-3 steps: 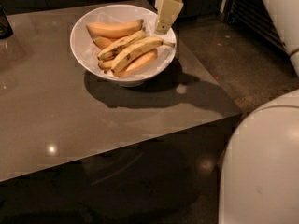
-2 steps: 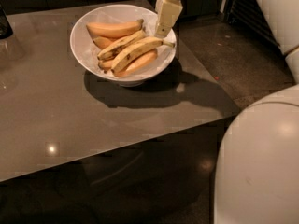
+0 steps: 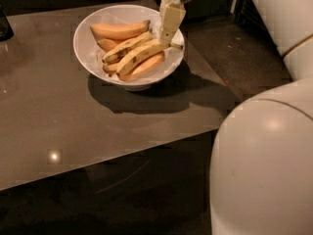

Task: Pick banana from white bowl

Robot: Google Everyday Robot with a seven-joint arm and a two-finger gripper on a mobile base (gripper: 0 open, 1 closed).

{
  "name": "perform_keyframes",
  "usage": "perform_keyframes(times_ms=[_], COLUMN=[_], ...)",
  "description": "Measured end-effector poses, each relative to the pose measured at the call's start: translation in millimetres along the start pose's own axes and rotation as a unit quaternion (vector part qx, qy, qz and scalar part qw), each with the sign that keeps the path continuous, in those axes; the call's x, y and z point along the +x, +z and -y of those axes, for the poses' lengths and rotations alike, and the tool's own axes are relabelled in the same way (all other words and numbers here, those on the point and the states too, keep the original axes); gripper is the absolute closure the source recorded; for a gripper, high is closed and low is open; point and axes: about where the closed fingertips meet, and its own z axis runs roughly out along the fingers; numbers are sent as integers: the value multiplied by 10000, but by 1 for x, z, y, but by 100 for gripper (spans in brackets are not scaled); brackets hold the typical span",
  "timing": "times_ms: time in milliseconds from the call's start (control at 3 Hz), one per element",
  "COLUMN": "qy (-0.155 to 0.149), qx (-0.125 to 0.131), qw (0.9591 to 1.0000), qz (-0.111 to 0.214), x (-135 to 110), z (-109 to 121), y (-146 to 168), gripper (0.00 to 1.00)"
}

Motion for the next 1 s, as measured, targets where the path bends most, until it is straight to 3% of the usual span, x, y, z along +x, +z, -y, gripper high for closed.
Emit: perform_keyframes(times_ms=[1000], qy=[-18], qx=[-213], qw=[9996], qz=[-177], x=[-2], z=[3], y=[28], gripper=[28])
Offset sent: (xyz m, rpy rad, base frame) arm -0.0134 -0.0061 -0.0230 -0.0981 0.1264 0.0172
